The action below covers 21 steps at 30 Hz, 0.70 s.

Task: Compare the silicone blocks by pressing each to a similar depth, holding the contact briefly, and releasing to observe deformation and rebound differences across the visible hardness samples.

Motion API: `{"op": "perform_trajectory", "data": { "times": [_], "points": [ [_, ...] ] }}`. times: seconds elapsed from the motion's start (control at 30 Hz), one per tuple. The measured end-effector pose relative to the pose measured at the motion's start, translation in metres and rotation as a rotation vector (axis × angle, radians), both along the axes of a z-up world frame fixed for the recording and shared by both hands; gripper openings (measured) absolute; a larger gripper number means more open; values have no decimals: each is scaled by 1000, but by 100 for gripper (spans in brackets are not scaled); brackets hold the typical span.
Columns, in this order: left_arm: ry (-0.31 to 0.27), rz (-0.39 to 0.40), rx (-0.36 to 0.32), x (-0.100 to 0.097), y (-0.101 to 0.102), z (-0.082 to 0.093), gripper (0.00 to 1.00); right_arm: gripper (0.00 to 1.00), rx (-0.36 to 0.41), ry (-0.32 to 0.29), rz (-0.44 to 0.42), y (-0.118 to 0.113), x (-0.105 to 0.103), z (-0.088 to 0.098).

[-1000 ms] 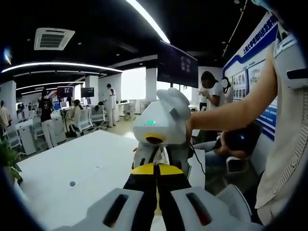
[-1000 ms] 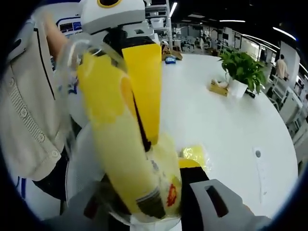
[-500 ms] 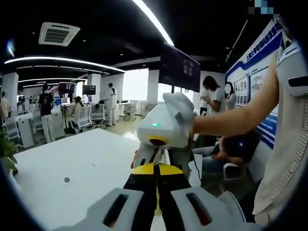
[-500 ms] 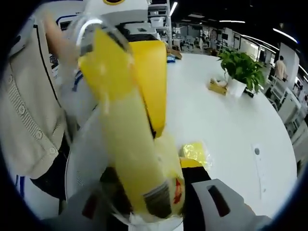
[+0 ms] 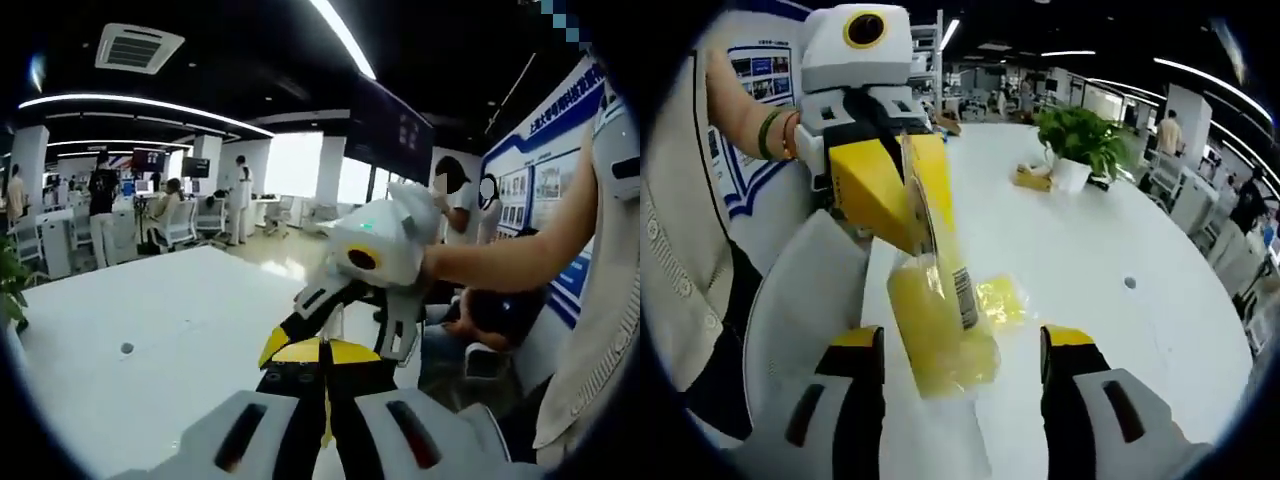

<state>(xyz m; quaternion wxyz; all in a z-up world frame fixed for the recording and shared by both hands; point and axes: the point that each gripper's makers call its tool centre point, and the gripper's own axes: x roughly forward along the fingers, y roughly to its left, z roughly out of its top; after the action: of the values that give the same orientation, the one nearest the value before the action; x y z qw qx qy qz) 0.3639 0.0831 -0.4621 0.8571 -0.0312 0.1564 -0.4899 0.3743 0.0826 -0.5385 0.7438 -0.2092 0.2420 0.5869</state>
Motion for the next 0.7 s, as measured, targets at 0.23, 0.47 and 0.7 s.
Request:
{"op": "perform_trajectory", "data": {
  "times": [0.23, 0.47, 0.7],
  "points": [
    [77, 48, 9, 19, -20, -44, 0, 64, 71, 133, -212, -56, -14, -24],
    [200, 110, -74, 42, -55, -80, 0, 64, 134, 186, -329, -101, -36, -42],
    [313, 168, -149, 63, -81, -114, 0, 62, 221, 276, -443, -127, -50, -58]
  ]
}}
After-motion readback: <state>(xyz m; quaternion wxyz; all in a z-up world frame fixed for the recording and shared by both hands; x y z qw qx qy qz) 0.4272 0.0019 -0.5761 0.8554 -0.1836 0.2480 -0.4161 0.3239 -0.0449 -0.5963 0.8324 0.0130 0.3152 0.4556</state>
